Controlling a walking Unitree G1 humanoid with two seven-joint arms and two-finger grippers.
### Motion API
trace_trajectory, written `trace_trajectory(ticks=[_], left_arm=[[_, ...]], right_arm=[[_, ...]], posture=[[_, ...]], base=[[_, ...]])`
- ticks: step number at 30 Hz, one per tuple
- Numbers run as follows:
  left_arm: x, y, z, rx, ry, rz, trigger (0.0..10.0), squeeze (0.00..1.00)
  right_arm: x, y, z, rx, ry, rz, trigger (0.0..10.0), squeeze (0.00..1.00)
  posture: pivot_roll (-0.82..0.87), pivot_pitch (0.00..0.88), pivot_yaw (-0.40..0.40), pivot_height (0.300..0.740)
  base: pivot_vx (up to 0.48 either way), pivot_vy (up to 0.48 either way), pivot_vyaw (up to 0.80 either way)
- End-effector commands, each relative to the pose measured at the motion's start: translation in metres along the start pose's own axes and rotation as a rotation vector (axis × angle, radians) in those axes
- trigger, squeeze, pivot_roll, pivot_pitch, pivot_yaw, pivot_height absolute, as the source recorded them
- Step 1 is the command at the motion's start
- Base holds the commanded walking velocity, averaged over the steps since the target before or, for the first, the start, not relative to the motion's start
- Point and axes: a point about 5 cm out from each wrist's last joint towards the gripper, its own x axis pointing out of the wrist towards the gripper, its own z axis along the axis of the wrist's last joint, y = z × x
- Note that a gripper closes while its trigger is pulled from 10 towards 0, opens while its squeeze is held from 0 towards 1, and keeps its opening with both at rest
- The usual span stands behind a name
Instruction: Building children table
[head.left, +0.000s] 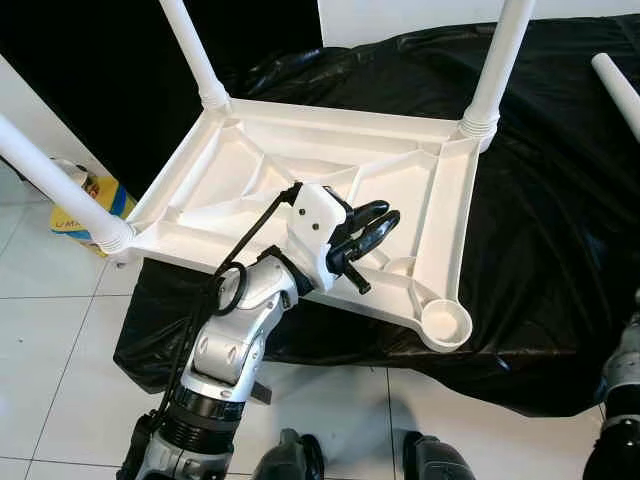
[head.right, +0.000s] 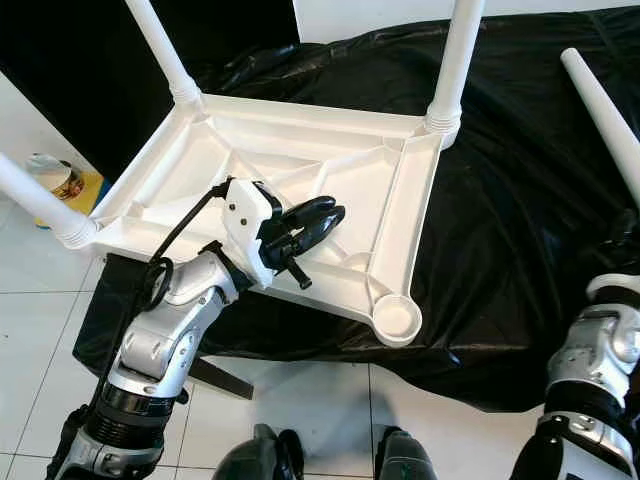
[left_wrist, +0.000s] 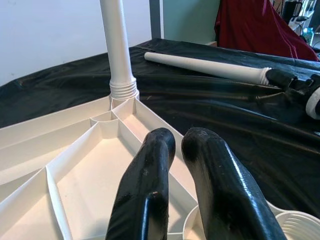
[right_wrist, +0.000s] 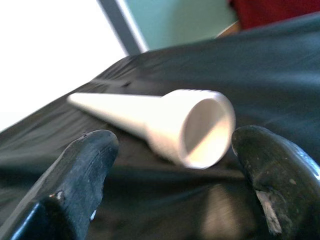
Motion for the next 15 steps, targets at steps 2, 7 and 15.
trace_trajectory(ticks=[2, 7, 15], left_arm=[[-0.001, -0.002, 0.001, -0.003, 0.01, -0.018, 10.0, 0.0], [-0.001, -0.002, 0.001, -0.008, 0.014, -0.013, 10.0, 0.0], [-0.001, -0.003, 0.003, -0.013, 0.014, -0.018, 10.0, 0.0]], right_arm=[[-0.001, -0.005, 0.007, -0.054, -0.051, -0.034, 10.0, 0.0], [-0.005, 0.015, 0.005, -0.085, -0.04, 0.101, 10.0, 0.0], [0.001, 0.006, 0.002, -0.054, -0.004, 0.06, 10.0, 0.0]], posture=[[0.09, 0.203, 0.135, 0.74], [0.08, 0.203, 0.135, 0.74], [0.09, 0.204, 0.141, 0.74]], base=[[0.0, 0.0, 0.0], [0.0, 0.0, 0.0], [0.0, 0.0, 0.0]])
